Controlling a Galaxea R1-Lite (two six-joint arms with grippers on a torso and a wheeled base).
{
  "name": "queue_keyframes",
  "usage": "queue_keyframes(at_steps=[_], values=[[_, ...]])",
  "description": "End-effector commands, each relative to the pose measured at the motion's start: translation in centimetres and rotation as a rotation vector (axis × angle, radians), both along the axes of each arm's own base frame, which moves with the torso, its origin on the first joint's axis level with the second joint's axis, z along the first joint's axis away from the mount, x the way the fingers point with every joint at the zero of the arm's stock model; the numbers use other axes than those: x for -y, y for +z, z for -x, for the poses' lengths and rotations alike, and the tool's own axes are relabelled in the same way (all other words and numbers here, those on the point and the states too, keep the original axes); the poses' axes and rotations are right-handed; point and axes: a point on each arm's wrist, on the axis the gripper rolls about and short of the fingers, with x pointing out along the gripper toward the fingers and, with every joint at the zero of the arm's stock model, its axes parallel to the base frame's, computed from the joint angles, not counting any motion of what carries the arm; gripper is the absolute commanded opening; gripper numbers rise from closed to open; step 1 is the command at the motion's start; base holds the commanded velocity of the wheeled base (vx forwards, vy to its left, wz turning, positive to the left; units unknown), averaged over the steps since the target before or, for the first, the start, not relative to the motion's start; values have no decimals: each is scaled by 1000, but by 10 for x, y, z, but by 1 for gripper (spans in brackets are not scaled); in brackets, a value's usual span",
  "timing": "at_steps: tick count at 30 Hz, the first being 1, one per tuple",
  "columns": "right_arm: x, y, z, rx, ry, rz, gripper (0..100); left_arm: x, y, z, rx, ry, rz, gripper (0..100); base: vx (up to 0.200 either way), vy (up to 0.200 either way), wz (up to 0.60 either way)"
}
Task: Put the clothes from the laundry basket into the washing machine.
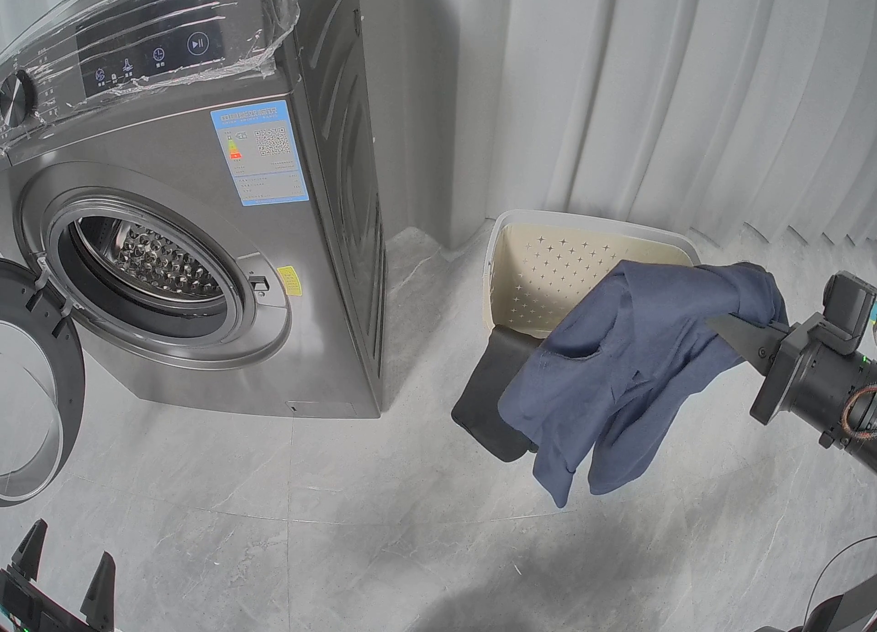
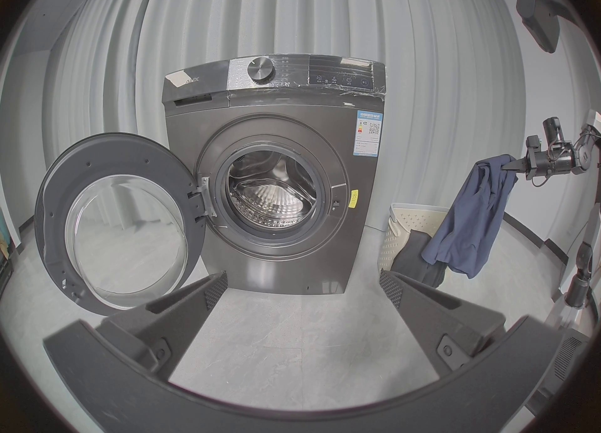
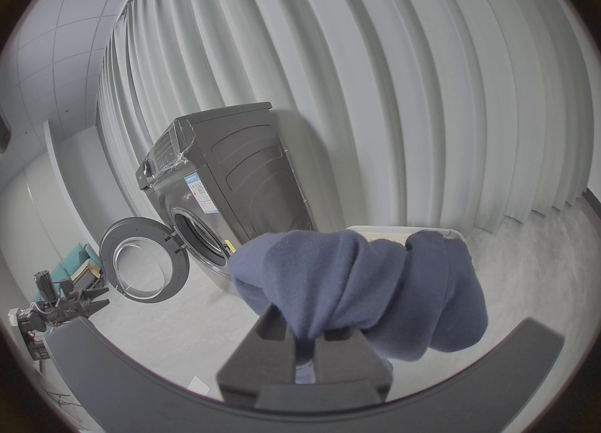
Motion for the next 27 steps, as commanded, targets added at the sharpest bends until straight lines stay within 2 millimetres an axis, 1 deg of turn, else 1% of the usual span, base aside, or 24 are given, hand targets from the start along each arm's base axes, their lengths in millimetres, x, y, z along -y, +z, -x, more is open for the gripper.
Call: queue_keyframes(at_steps=[1,5,27], values=[[0,0,0,1,2,-1,0,0,-5,0,-4,1,0,100,0,0,0],[0,0,0,0,2,0,0,0,-5,0,-6,1,-1,100,0,0,0],[0,-3,0,-11,17,6,0,0,-5,0,-4,-1,0,100,0,200,0]])
